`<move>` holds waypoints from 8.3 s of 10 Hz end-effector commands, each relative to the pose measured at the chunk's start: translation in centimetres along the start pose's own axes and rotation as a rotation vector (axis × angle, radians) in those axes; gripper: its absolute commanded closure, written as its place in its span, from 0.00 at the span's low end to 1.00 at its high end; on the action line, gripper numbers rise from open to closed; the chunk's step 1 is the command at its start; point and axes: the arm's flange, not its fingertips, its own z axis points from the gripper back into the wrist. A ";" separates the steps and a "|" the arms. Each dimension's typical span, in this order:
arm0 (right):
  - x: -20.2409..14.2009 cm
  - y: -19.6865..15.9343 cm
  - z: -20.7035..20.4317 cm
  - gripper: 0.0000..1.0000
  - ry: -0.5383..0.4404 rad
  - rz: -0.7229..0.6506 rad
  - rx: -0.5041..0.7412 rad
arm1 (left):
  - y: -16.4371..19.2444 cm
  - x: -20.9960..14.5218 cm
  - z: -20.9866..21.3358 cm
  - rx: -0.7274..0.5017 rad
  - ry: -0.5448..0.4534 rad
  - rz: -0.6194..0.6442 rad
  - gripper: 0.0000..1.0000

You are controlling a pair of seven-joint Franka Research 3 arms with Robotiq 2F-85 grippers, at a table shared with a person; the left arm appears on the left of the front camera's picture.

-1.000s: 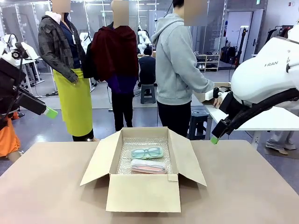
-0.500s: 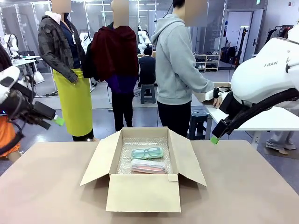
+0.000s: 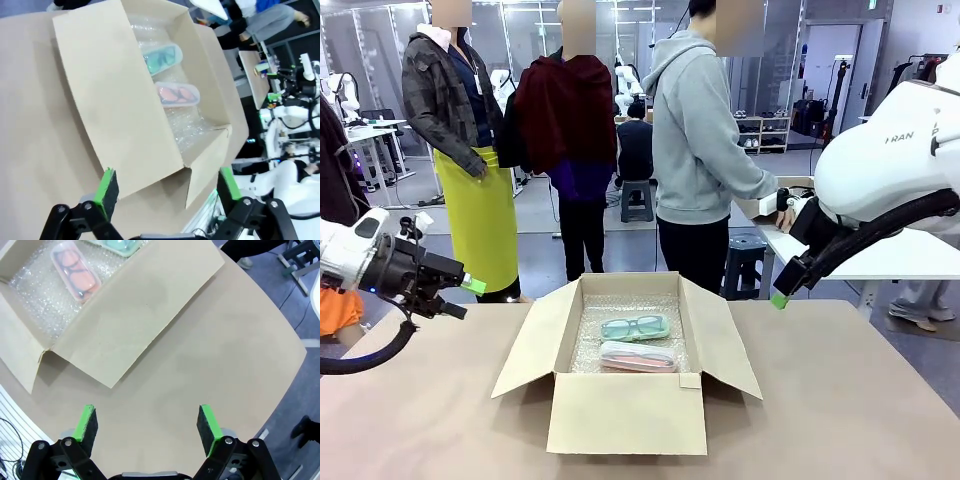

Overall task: Pack the glasses set securely to prepare it for shipping.
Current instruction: Position the Package Box on the left side of the table.

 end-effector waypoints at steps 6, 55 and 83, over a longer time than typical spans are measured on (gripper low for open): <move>0.1 -0.1 0.2 0.00 0.008 0.016 -0.005 | 1.3 1.3 -0.2 0.014 0.050 0.003 0.00; 0.1 -0.1 0.2 0.00 0.008 0.016 -0.005 | 17.2 0.3 -5.2 -0.476 -0.008 0.319 0.95; 0.1 -0.1 0.2 0.00 0.008 0.016 -0.005 | 22.2 -0.5 21.6 -0.157 -0.133 0.154 0.00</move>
